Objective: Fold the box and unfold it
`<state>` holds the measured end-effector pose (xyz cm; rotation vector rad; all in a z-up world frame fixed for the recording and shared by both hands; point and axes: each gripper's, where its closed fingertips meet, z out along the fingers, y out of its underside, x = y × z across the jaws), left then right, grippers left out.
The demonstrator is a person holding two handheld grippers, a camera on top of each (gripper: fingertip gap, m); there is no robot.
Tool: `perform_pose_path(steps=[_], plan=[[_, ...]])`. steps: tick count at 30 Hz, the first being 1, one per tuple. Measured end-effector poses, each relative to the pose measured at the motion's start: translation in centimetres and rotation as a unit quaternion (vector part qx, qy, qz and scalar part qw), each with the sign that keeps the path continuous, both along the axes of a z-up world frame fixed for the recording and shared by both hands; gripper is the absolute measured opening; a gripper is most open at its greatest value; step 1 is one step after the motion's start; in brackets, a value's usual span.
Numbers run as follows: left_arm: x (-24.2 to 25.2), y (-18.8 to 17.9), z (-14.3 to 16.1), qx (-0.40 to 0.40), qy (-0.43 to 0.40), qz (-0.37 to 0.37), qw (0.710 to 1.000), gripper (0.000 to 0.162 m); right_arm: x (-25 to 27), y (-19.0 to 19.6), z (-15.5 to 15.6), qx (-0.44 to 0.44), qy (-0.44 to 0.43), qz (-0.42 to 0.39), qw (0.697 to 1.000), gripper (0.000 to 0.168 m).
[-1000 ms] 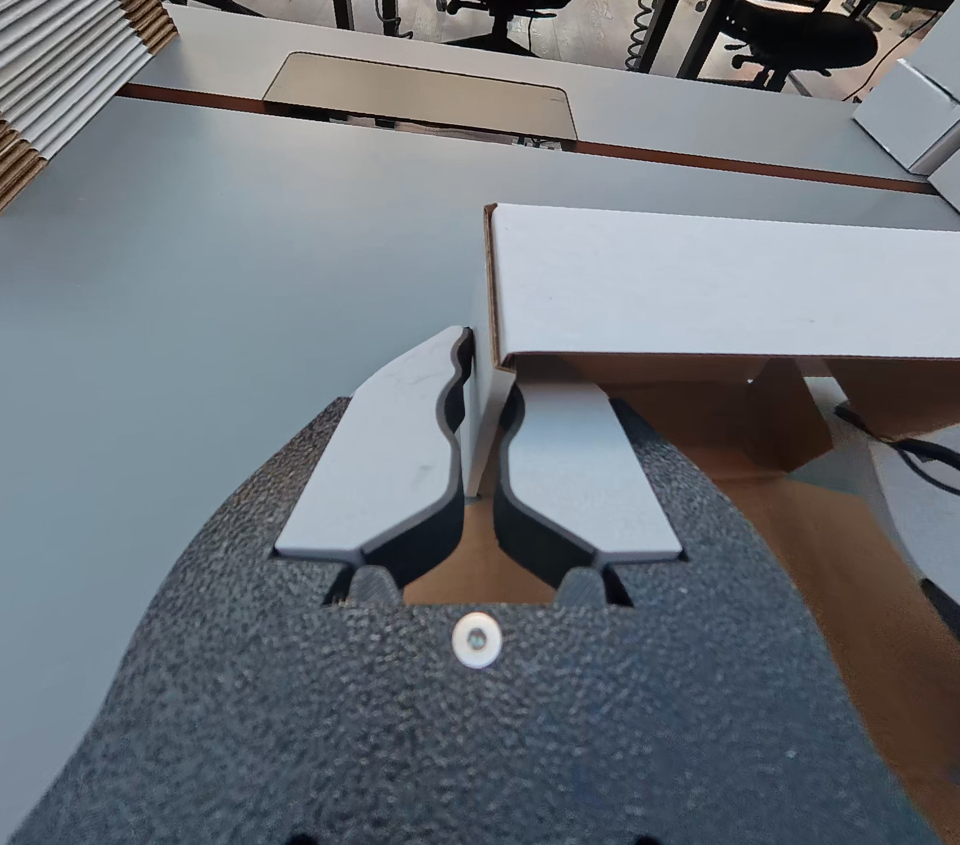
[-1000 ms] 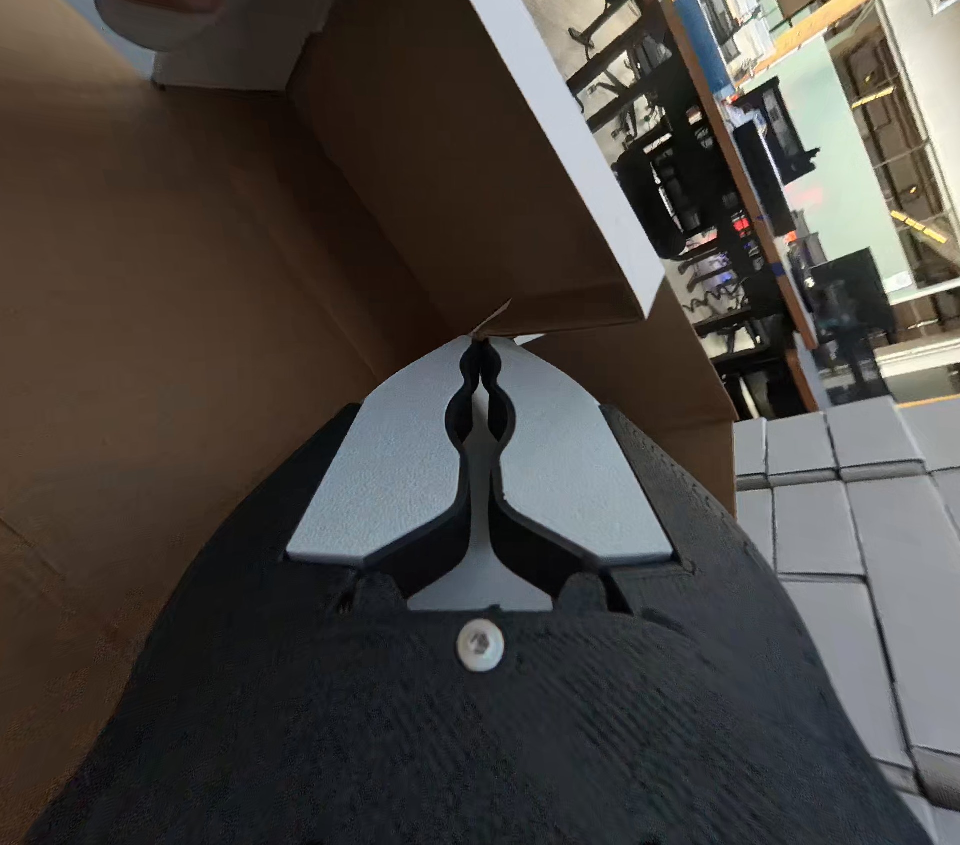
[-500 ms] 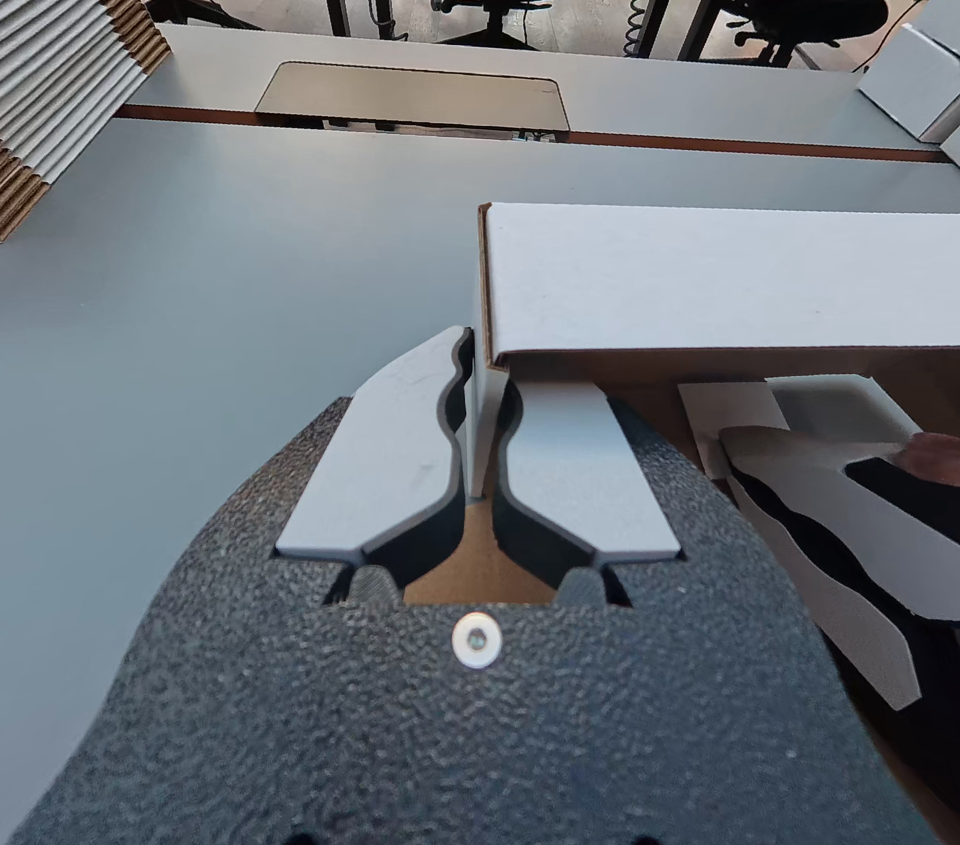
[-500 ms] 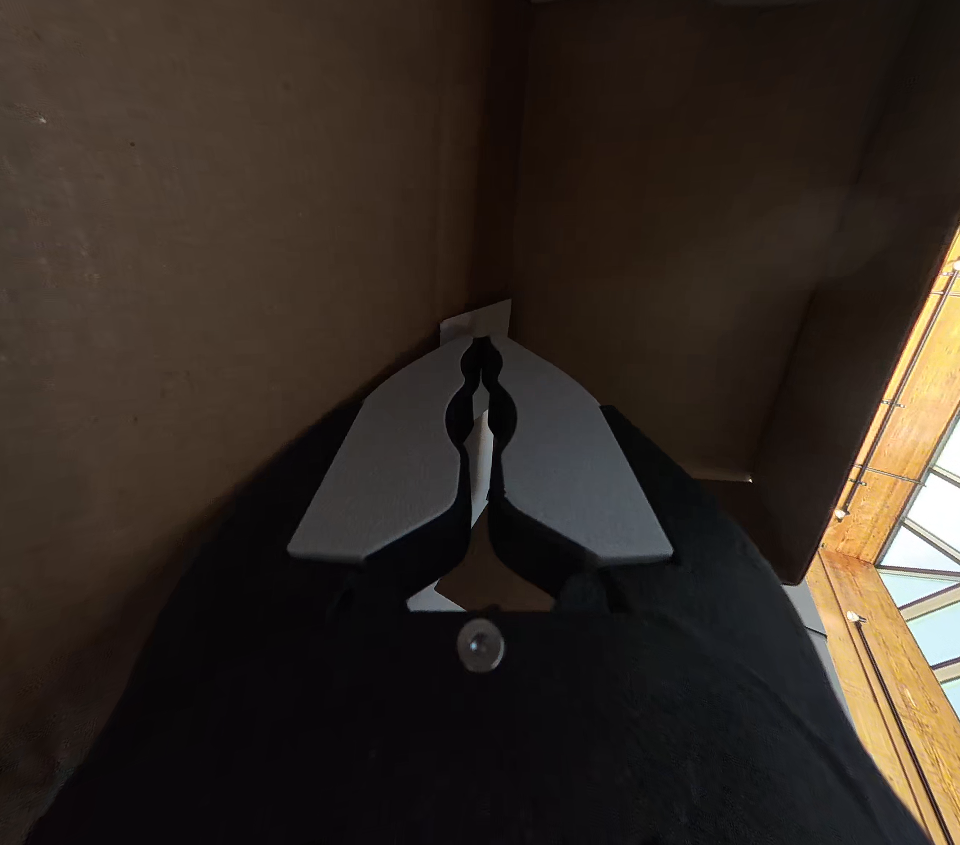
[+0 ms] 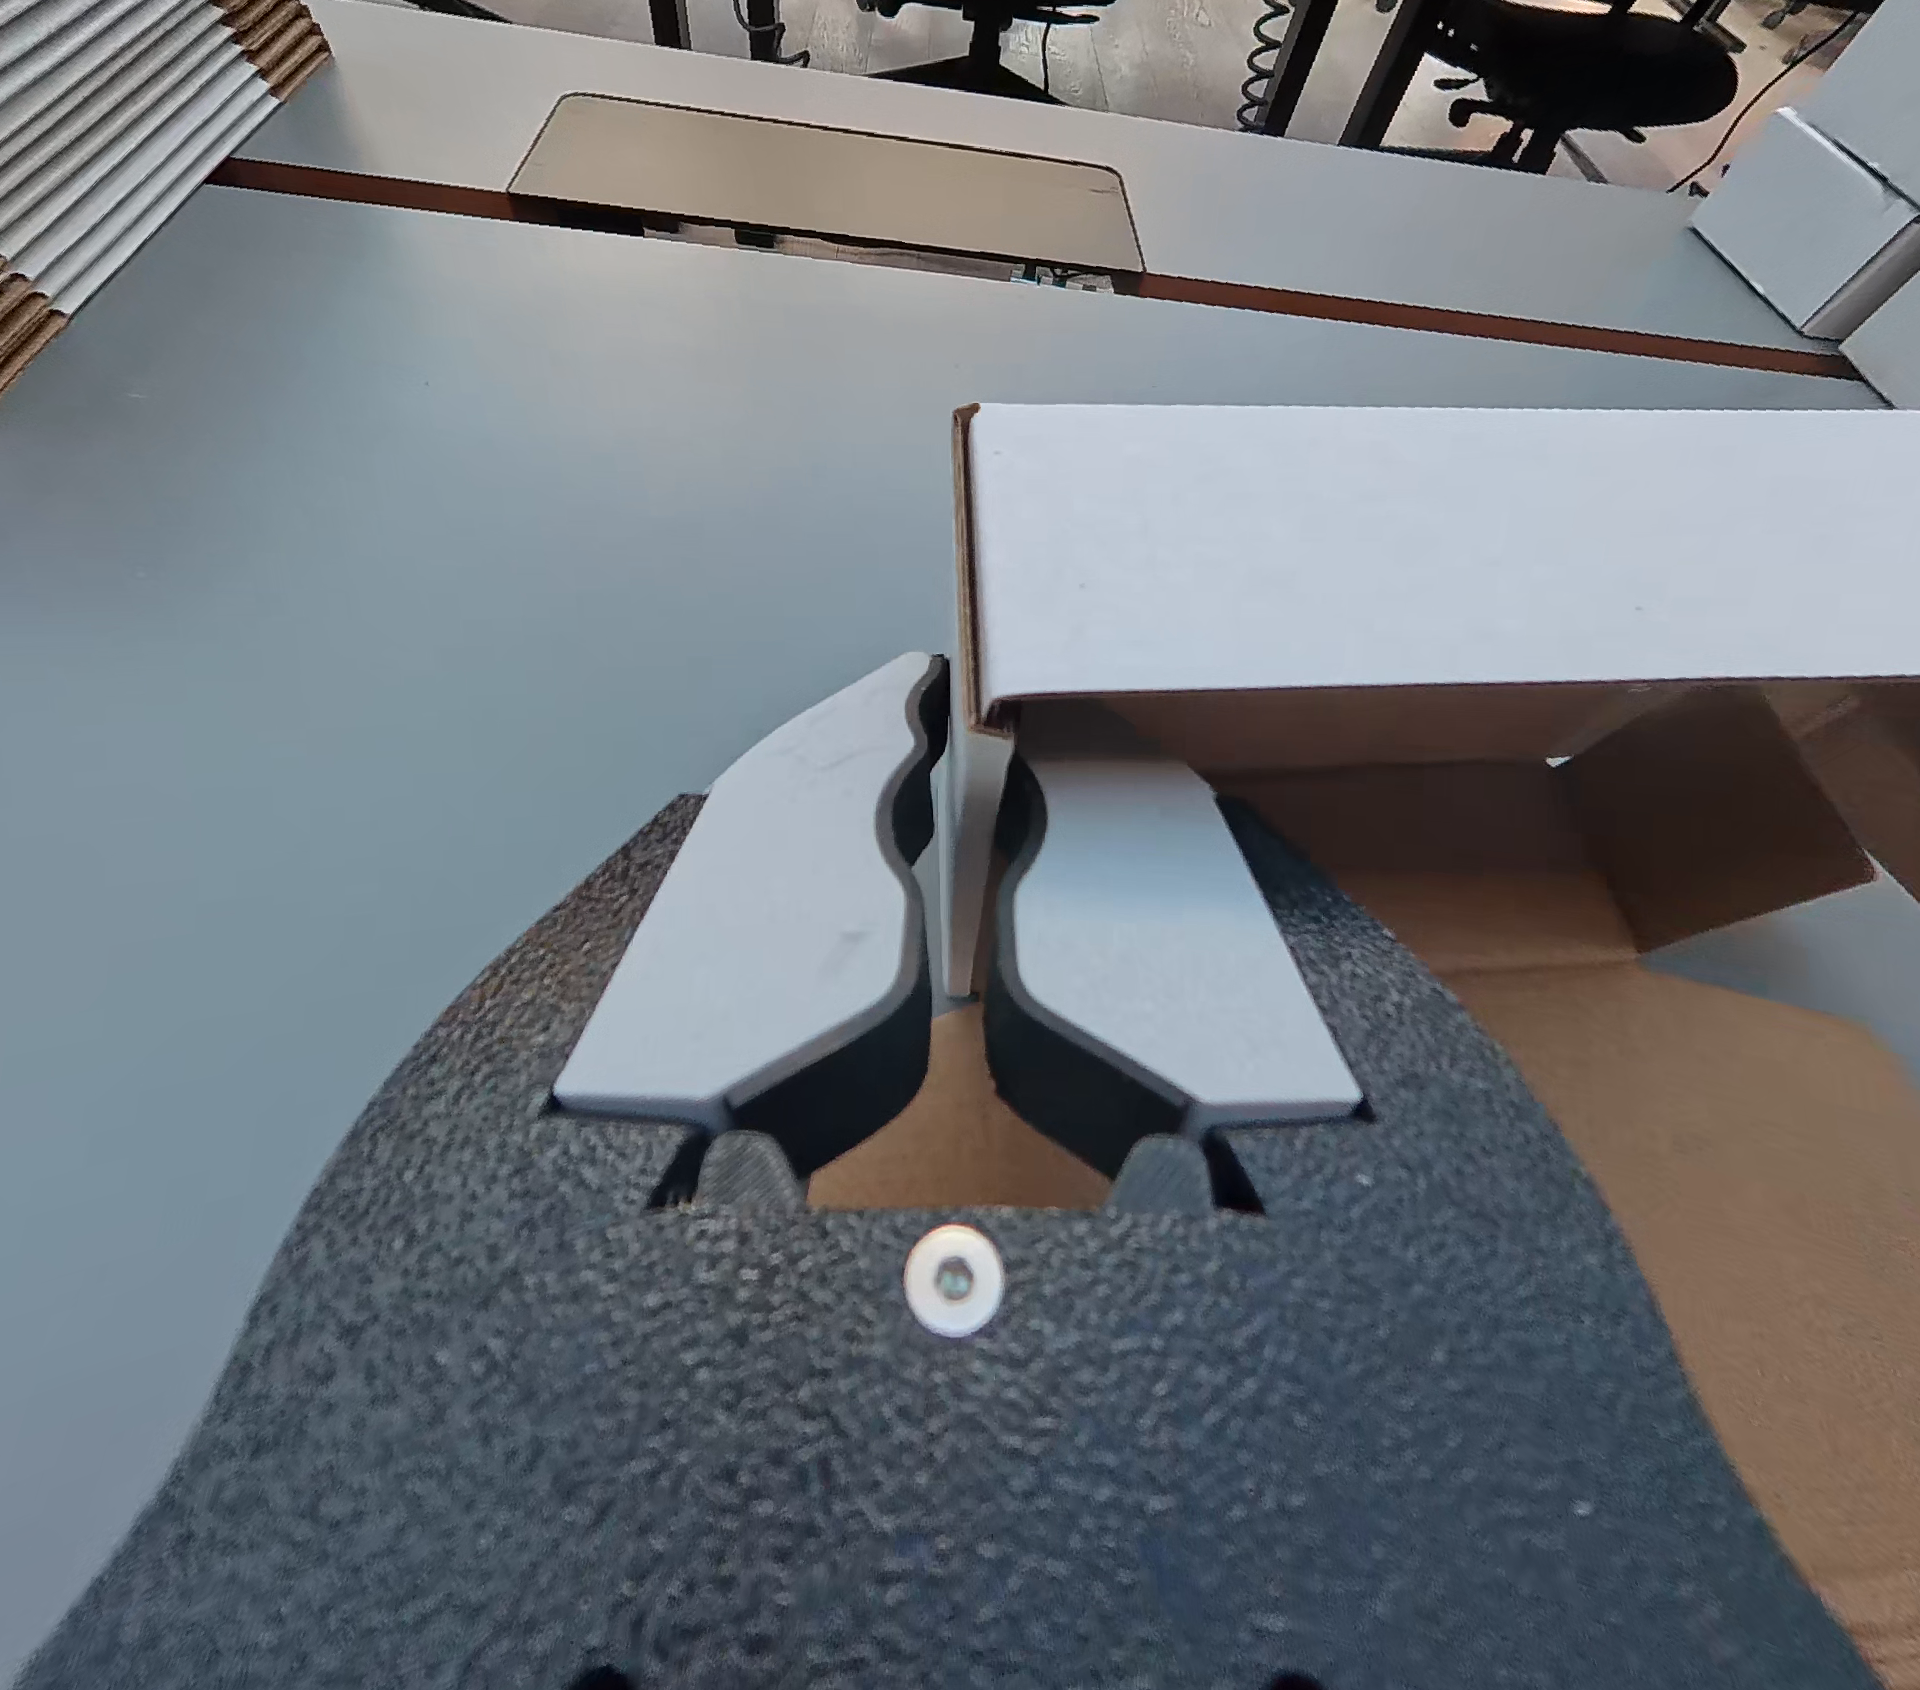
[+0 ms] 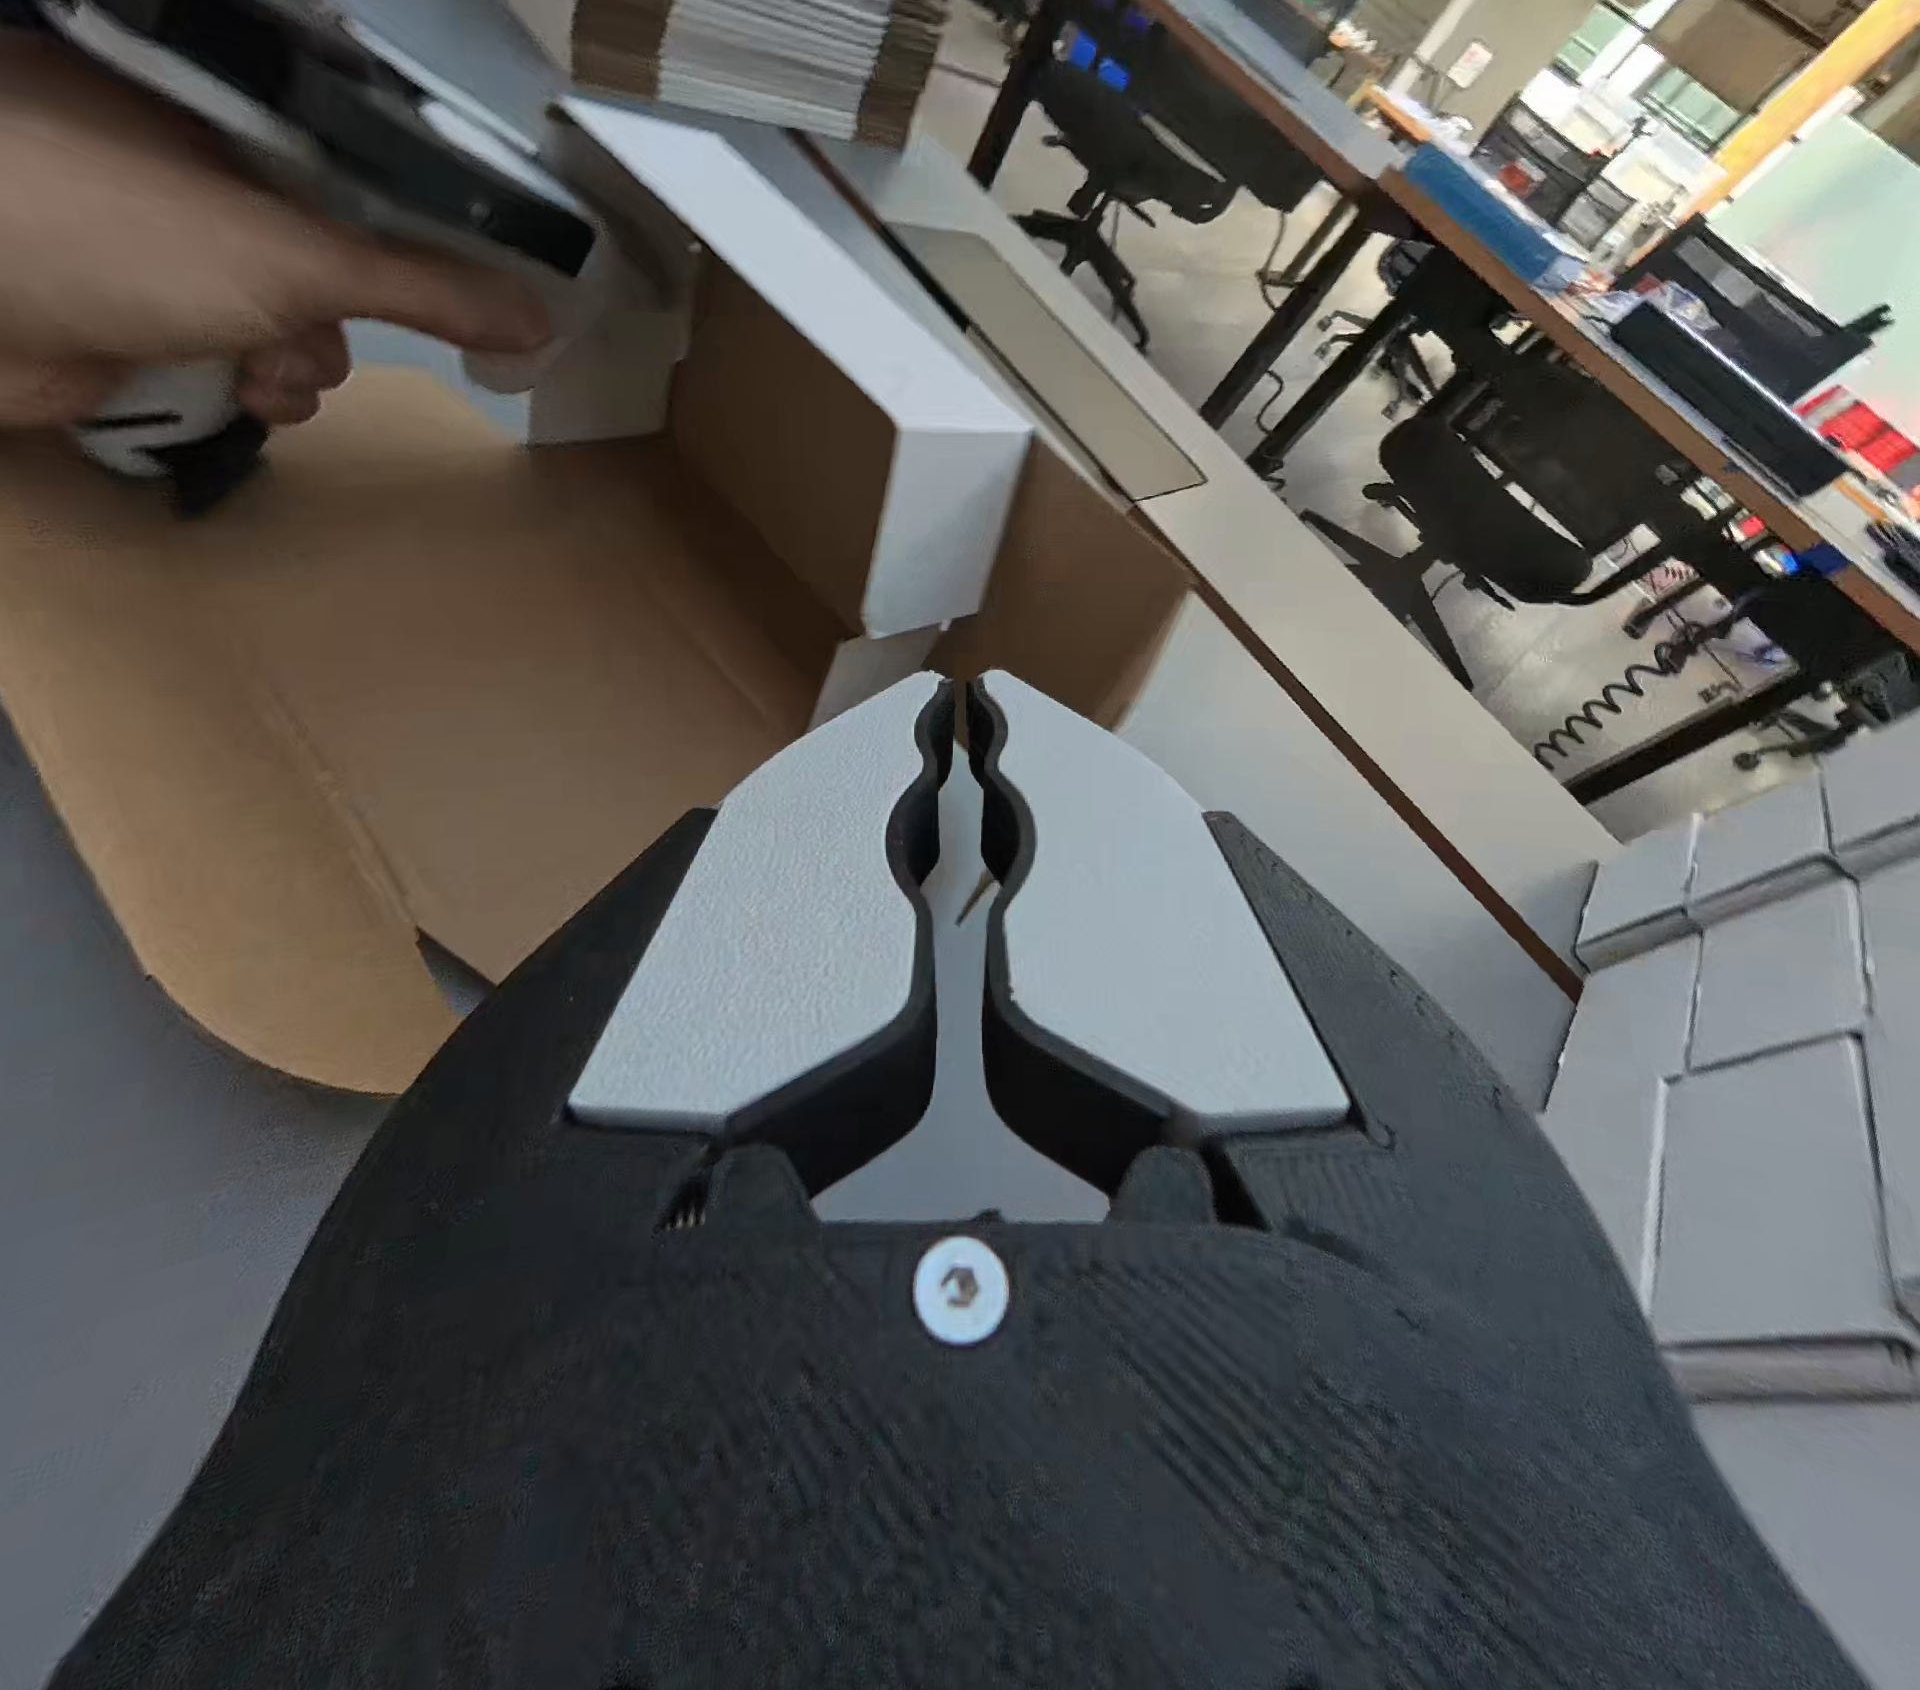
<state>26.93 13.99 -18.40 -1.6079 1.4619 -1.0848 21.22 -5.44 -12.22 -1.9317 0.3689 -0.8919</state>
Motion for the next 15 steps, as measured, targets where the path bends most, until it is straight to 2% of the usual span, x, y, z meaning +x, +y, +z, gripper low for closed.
perform_pose_path(steps=[2,5,6,10,13,15], plan=[[0.0,0.0,0.0,-0.007,-0.001,-0.003,1.0,0.006,2.1,-4.1,1.9,0.086,0.003,-0.077,0.993,0.001],[0.0,-0.4,0.0,-0.014,-0.001,-0.019,1.0,0.006,5.2,-7.2,0.3,0.1,0.046,-0.131,0.985,0.016],[-0.1,-0.4,0.0,-0.014,-0.001,-0.022,1.0,0.006,6.0,-7.1,-0.2,0.11,0.065,-0.131,0.983,0.022],[-0.1,-0.6,0.0,-0.007,0.0,-0.026,1.0,0.006,8.4,-5.6,-0.9,0.167,0.101,-0.093,0.976,0.024],[-0.1,-0.7,0.0,-0.001,0.0,-0.03,1.0,0.006,9.5,-4.5,-1.4,0.172,0.126,-0.067,0.975,0.036],[-0.1,-0.8,0.0,0.0,0.0,-0.031,1.0,0.006,9.5,-3.7,-1.7,0.156,0.132,-0.039,0.978,0.036]])
